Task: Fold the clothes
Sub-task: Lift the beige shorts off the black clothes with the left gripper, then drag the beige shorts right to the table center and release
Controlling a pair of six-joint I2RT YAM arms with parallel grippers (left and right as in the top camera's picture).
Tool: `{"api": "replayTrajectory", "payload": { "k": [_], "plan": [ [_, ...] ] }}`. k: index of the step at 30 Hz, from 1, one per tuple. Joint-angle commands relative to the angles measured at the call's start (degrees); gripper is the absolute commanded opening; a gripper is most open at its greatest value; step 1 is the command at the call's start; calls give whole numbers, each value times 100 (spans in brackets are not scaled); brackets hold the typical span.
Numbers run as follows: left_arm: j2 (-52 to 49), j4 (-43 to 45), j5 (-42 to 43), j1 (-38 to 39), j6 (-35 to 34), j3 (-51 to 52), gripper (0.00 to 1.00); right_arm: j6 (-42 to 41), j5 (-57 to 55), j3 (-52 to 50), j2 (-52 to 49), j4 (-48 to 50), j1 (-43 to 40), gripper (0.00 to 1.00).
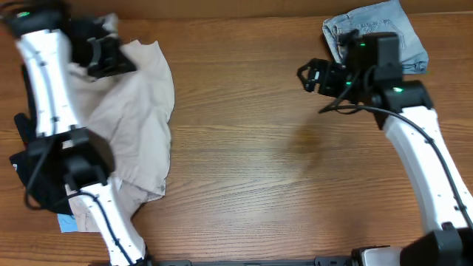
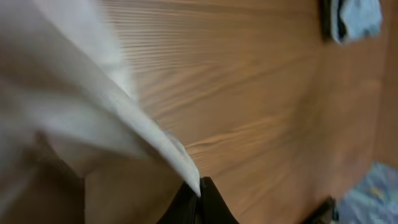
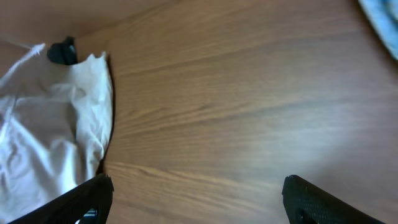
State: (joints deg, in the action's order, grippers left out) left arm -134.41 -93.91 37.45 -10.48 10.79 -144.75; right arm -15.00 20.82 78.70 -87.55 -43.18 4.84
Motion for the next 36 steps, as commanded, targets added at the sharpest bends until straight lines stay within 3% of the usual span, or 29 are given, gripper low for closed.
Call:
{"api": "replayTrajectory", "payload": {
  "k": [1, 5, 9, 19, 20, 22, 23, 24, 30, 36],
  "plan": [
    [70, 249, 326, 841, -352, -151, 4, -31, 46, 116, 295, -289, -280, 91],
    [68, 1012, 232, 1971, -431, -151, 4, -31, 59, 116, 527, -577, -697, 93],
    [68, 1915, -2, 3101, -1032, -149, 4, -24, 177, 116, 684, -822, -1167, 95],
    [66, 3235, -348, 4614, -1517, -144, 11, 17, 310, 116, 708, -988, -1676, 96],
    [66, 3287, -350, 4682, -1515, -144, 15, 17, 310, 116, 708, -981, -1700, 96],
    [66, 3333, -402, 4760, -1508, -144, 55, 17, 326, 116, 708, -962, -1753, 96],
    [66, 3329, -492, 4763, -1508, -144, 82, 17, 326, 116, 708, -962, -1775, 96],
    [66, 3318, -605, 4741, -1508, -144, 100, 20, 323, 116, 708, -964, -1779, 96],
    [214, 3189, -776, 4046, -1692, -179, 100, 42, 326, 116, 708, -1010, -1777, 100],
    [562, 2435, -1016, 2739, -1803, -179, 100, 46, 326, 116, 708, -1005, -1725, 100]
  ]
}}
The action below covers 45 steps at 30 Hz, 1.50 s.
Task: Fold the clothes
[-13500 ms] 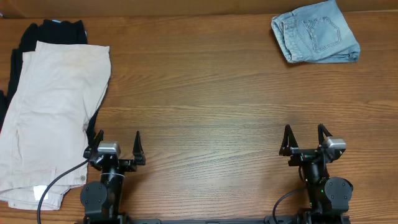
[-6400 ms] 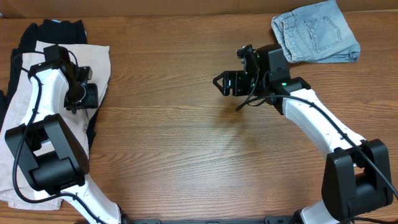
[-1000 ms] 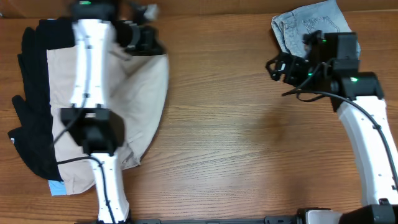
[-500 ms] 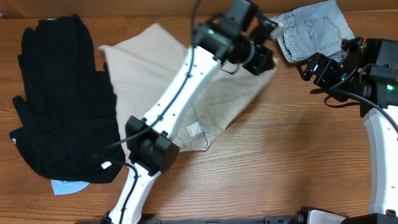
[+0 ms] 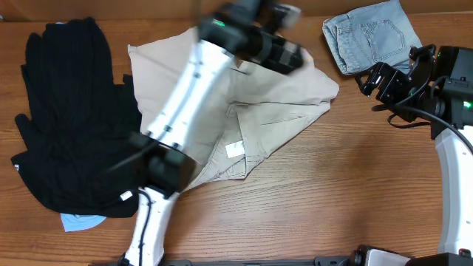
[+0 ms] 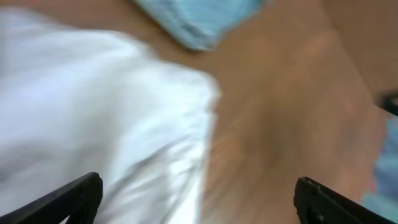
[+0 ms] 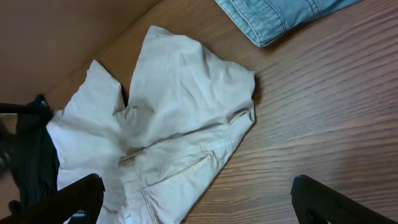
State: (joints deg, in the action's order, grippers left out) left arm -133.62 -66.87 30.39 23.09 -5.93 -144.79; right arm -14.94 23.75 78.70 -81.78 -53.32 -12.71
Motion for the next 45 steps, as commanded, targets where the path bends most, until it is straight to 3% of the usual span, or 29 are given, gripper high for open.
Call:
{"api": "replayTrajectory", "payload": {
  "k": [1, 6, 8, 11, 13, 14, 16, 17, 23, 29, 39, 45],
  "plan": [
    [505, -590, -610, -876, -122, -175, 100, 129, 35, 116, 131, 7, 76, 100],
    [442, -2011, -2153, -1639, -195, -155, 100, 297, 31, 116, 129, 13, 302, 100],
    [337, -2684, -3099, -2022, -590, -79, 100, 297, 28, 116, 129, 31, 400, 100],
    [315, -2822, -3213, -2435, -748, 225, 93, 297, 11, 116, 111, 55, 455, 100],
    [315, -2826, -3132, -2739, -831, 424, 77, 297, 2, 116, 74, 48, 479, 100],
    [315, -2817, -3080, -2898, -826, 549, 63, 295, 7, 116, 59, 44, 479, 100],
    [315, -2828, -3080, -3185, -824, 732, 9, 295, -13, 114, 11, 24, 479, 100],
    [315, -2820, -3080, -3338, -817, 852, 4, 297, -15, 114, -15, 28, 479, 100],
    [315, -2365, -2793, -3936, -535, 1729, 4, 295, -13, 114, -232, 50, 479, 100],
    [315, -1486, -2240, -3877, -258, 2822, 4, 295, -11, 114, -450, 48, 479, 100],
    [313, -144, -3300, -3897, -63, 3982, 4, 295, -11, 114, -505, 179, 479, 100],
    [308, 131, -4323, -4035, -68, 4155, 7, 293, -11, 114, -505, 177, 498, 100]
  ]
}}
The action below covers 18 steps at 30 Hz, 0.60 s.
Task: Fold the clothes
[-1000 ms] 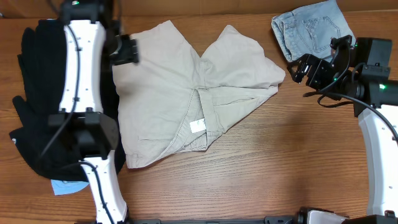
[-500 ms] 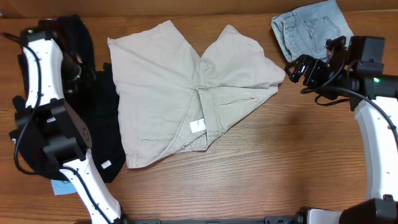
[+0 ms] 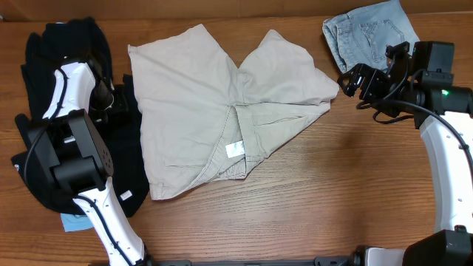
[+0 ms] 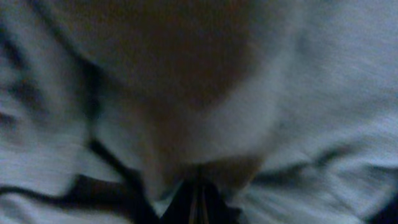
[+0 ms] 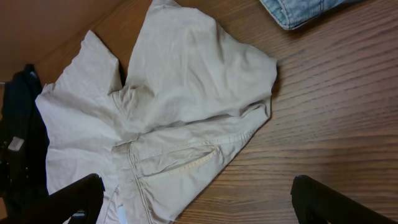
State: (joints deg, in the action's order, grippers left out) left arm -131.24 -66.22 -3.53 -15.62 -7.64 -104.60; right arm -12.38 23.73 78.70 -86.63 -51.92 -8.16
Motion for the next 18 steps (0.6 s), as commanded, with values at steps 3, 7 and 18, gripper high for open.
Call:
{"api": "replayTrajectory", "payload": {
  "k": [3, 7, 18],
  "plan": [
    [70, 131, -1316, -258, 101, 136, 9, 37, -9, 114, -20, 44, 109, 100],
    [70, 354, -1556, -439, 103, 136, 16, 37, -9, 114, -20, 66, 225, 100],
    [70, 898, -1945, -1165, 127, 136, 34, 15, -7, 114, -20, 210, 542, 100]
  ]
}}
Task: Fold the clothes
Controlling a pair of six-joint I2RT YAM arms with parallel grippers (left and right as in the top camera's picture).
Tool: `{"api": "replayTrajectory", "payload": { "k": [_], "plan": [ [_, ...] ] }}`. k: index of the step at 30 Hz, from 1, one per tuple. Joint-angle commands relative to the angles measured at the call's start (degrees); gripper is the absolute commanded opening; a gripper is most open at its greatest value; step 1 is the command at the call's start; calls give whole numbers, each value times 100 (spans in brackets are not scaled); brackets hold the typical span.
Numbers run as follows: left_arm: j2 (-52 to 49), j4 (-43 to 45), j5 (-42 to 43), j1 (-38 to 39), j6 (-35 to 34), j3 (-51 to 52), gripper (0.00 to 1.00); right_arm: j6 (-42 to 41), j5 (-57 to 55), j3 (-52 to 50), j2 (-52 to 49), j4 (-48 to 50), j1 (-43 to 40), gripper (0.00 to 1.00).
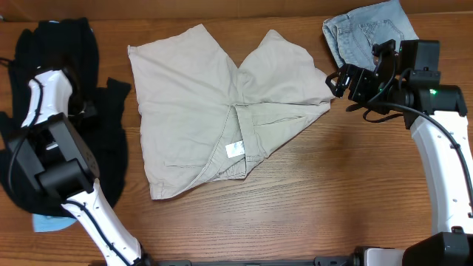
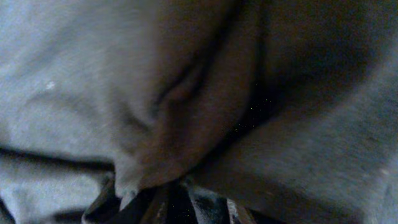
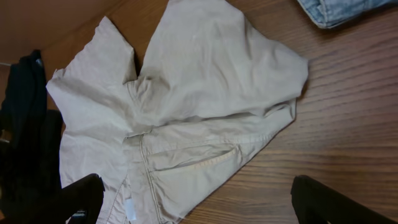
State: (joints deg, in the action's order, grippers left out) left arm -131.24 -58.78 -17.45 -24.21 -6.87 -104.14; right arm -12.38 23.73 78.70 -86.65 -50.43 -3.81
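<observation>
Beige shorts [image 1: 199, 96] lie spread flat, inside out, at the middle-left of the table; the right wrist view shows them too [image 3: 205, 81]. A black garment [image 1: 111, 140] lies bunched along the left edge. My left gripper [image 1: 83, 111] is down in it, and its wrist view is filled with dark cloth [image 2: 280, 124] pinched at the shut gripper [image 2: 196, 208]. My right gripper [image 1: 334, 80] hovers open by the shorts' right corner, with nothing between its fingers [image 3: 81, 199].
Folded denim [image 1: 373, 29] sits at the back right corner, just behind my right arm. A light blue item [image 1: 52, 222] peeks out from under the black garment at the front left. Bare wooden table [image 1: 310, 192] shows at the front and right.
The black garment has shifted left, off the shorts' left edge, with my left gripper still shut in it. My right gripper has moved slightly left toward the shorts.
My left gripper first held the beige shorts at the far left, over the pile. Then it was open across the table with the shorts spread in the middle. Later it was shut in the black garment beside the shorts, which now sits further left.
</observation>
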Motion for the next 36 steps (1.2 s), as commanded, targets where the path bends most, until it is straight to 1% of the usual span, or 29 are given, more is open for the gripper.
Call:
{"api": "replayTrajectory", "payload": {
  "k": [1, 5, 6, 7, 8, 9, 11, 15, 17, 20, 21, 23, 27, 30, 33, 36],
  "plan": [
    [70, 236, -535, -382, 46, 90, 35, 15, -9, 114, -17, 85, 153, 100],
    [70, 339, -319, -555, 46, 87, 33, 15, -9, 114, -17, 199, 348, 100],
    [70, 339, -229, -557, 48, 87, 34, 15, -9, 114, -22, 243, 407, 100],
    [70, 345, -149, -555, 46, 87, 40, 13, -9, 114, -22, 295, 474, 100],
    [70, 376, -35, -538, 48, 87, 53, 13, -9, 114, -26, 348, 538, 100],
    [70, 437, 184, -496, 50, 85, 78, 13, -9, 114, -26, 452, 660, 100],
    [70, 476, 400, -428, 52, 76, 100, 15, -11, 114, -28, 601, 822, 100],
    [79, 367, 704, -188, 240, -111, 100, 15, -9, 114, -59, 916, 1220, 100],
    [81, 129, 732, -4, 264, -396, 100, 17, -9, 114, -127, 1049, 1423, 100],
    [83, -380, 765, 271, 262, -1010, 100, 17, -15, 114, -337, 1239, 1849, 99],
    [83, -697, 831, 424, 260, -1453, 100, 17, -68, 114, -494, 1338, 2107, 96],
    [83, -1008, 999, 579, 260, -1989, 100, 15, -240, 116, -710, 1453, 2420, 96],
    [83, -1480, 1539, 868, 262, -3051, 100, 17, -769, 116, -1156, 1725, 2992, 96],
    [83, -1670, 1961, 1047, 262, -3622, 100, 20, -1169, 116, -1482, 1904, 3353, 96],
    [83, -1722, 2299, 1226, 262, -3980, 100, 13, -1943, 116, -1832, 1965, 3698, 96],
    [83, -1700, 2347, 1375, 262, -4083, 100, -120, -2739, 116, -2085, 1963, 3928, 96]
  ]
}}
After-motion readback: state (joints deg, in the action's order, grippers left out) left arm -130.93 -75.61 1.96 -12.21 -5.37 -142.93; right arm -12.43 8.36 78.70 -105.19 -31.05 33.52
